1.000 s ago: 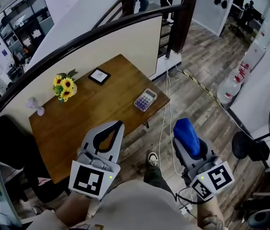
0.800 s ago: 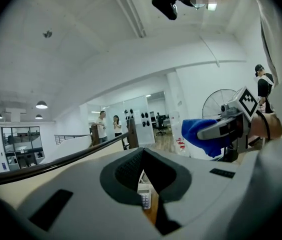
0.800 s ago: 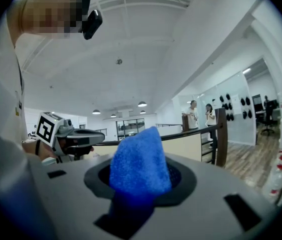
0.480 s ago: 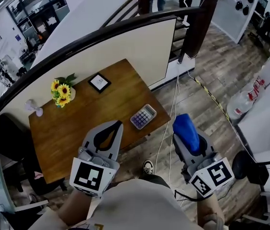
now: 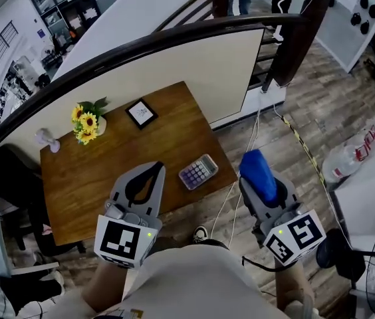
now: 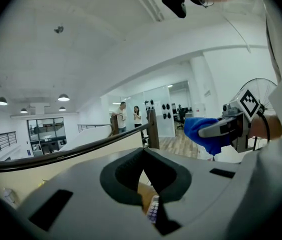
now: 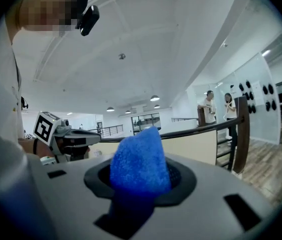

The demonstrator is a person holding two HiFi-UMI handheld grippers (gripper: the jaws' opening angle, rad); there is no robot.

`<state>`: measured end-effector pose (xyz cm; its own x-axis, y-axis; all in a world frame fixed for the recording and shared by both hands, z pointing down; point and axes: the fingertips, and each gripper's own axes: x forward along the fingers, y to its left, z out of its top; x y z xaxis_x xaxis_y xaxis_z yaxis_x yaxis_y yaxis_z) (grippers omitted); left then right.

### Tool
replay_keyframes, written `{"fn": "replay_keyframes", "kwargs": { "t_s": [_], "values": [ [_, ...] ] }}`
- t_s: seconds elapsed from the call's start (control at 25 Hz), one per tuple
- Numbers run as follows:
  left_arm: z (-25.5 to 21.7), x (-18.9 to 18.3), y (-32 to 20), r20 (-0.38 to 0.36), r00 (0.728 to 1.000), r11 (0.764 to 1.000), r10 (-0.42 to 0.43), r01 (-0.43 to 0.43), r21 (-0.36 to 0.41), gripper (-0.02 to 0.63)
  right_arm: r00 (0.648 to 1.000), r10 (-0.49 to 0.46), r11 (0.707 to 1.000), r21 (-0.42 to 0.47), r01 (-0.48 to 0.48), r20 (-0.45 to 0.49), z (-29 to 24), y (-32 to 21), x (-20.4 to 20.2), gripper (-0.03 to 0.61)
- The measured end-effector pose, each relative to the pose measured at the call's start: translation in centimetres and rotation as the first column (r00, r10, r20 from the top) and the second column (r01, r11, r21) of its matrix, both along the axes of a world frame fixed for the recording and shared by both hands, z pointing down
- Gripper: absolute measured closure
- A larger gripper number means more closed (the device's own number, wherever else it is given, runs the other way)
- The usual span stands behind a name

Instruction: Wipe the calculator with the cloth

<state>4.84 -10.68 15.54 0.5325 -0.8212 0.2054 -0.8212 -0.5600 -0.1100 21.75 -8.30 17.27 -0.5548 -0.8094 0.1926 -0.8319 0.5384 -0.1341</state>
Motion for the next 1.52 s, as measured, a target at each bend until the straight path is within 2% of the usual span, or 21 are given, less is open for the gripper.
{"fn": "replay_keyframes", "kwargs": {
  "t_s": [0.4,0.8,1.16,1.52],
  "values": [
    [1.6,-2.3,-0.8,0.018,0.998,0.998,-0.053,0.053,-0.018,0.611,1.0,-0.028,0.999,-0.025,0.028,0.006,1.6,-2.2,-1.8,0.426],
    [4.2,-4.0,-2.4,0.026,1.0,0.996,-0.002,0.004,-0.087,0.611,0.999,0.029,0.994,-0.102,-0.031,-0.02,3.9,-3.6,-3.2,0.426],
    [10.7,-4.6,-4.7,0.045,0.998,0.979,0.039,-0.029,-0.203,0.611,0.995,0.065,0.98,-0.184,-0.077,-0.07,9.3,-7.1,-4.0,0.426],
    [19.9,-3.7,-6.8,0.054,0.996,0.937,0.075,-0.052,-0.347,0.611,0.989,0.075,0.95,-0.29,-0.111,-0.131,18.3,-10.7,-4.2,0.426]
  ]
}}
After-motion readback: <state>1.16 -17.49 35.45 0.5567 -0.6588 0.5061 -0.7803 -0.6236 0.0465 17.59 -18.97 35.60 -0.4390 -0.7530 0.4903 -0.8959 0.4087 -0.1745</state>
